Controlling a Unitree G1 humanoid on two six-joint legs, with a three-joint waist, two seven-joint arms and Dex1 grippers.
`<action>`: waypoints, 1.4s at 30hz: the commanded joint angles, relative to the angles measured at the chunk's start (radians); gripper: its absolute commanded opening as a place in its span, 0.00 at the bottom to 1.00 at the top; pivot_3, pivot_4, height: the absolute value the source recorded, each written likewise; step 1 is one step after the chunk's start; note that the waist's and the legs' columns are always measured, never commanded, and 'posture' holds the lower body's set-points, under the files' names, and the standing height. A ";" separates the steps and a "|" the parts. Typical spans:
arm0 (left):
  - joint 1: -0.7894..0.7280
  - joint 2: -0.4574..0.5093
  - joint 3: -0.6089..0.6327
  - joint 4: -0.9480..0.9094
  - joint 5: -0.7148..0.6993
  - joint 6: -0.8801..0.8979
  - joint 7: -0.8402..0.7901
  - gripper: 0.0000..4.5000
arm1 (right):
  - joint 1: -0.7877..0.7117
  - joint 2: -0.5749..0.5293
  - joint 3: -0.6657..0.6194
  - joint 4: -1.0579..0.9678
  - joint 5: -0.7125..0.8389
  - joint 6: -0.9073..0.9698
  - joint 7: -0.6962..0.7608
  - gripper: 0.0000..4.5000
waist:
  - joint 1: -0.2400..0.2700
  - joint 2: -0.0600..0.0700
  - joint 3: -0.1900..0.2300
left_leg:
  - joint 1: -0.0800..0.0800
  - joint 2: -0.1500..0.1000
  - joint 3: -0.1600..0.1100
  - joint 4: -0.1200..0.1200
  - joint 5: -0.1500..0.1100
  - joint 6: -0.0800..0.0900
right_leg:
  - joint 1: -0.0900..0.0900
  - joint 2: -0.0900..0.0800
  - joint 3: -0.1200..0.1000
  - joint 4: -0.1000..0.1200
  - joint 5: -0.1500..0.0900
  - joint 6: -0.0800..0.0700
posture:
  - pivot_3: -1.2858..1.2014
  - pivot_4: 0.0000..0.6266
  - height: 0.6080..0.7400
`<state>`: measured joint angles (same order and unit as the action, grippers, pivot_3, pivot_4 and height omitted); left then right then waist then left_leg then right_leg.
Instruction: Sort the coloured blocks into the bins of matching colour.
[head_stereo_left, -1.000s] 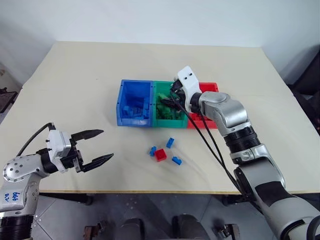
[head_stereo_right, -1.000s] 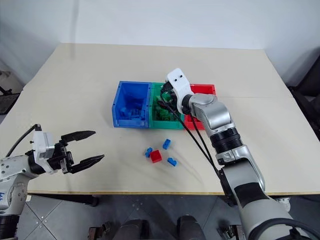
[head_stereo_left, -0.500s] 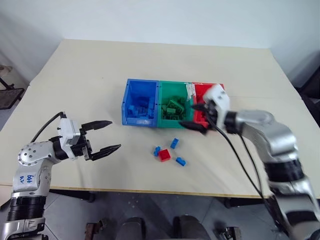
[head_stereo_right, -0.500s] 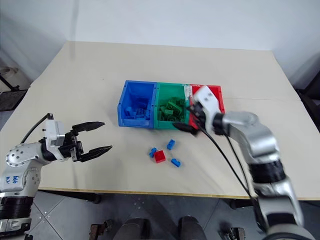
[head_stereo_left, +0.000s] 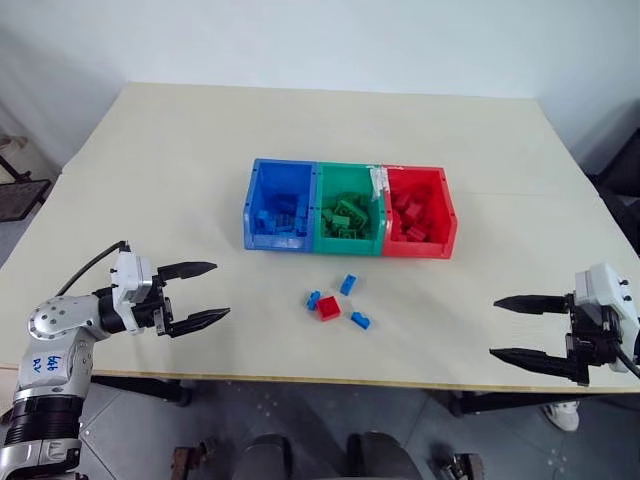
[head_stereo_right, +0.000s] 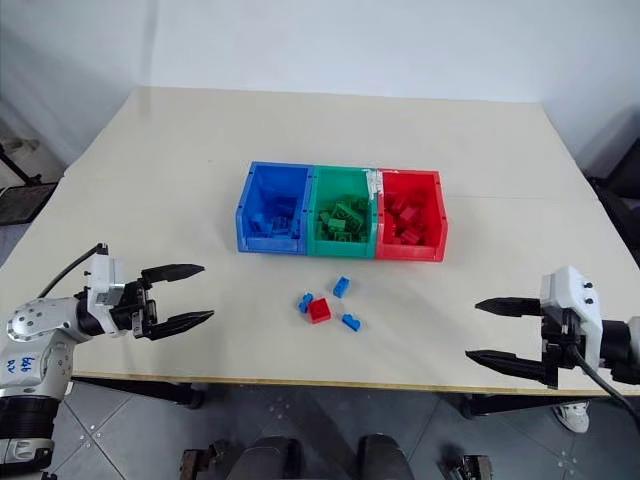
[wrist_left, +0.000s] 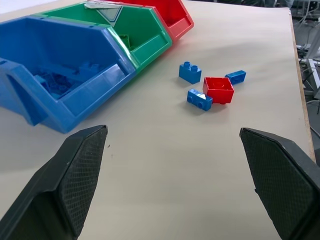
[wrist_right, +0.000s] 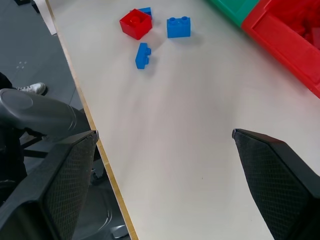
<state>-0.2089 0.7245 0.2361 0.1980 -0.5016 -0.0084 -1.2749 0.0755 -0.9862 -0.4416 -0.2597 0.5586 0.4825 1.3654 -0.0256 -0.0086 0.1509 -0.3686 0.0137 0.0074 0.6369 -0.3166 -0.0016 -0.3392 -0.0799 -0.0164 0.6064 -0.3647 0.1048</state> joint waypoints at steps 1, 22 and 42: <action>-0.001 0.004 0.024 -0.036 -0.010 -0.015 0.008 1.00 | -0.032 0.017 0.074 -0.112 0.025 0.026 -0.060 1.00 | -0.002 0.000 0.000 | 0.000 0.000 0.000 0.000 0.000 -0.001 | -0.001 0.000 0.000 0.000 0.000 0.000 | 0.52 0.24 1.00; 0.152 0.002 0.068 -0.234 -0.066 0.048 0.047 1.00 | -0.294 0.326 0.697 -0.128 -0.309 0.153 -0.585 1.00 | -0.002 0.000 0.000 | -0.001 -0.001 -0.003 0.000 0.001 -0.001 | -0.002 -0.001 -0.001 0.003 0.000 -0.001 | 0.52 0.24 1.00; 0.147 -0.003 0.075 -0.228 -0.053 0.039 0.075 1.00 | -0.382 0.353 0.696 -0.122 -0.384 0.207 -0.638 0.07 | -0.004 -0.001 0.000 | 0.000 -0.001 -0.003 -0.001 0.001 -0.002 | -0.002 -0.001 -0.001 0.005 -0.001 -0.002 | 0.52 0.24 1.00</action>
<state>-0.0546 0.7207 0.2965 -0.0229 -0.5436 0.0431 -1.1988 -0.2850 -0.6047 0.3134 -0.3818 0.1788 0.6779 0.7305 -0.0297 -0.0092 0.1504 -0.3691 0.0124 0.0048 0.6359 -0.3157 -0.0032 -0.3417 -0.0814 -0.0171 0.6110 -0.3657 0.1029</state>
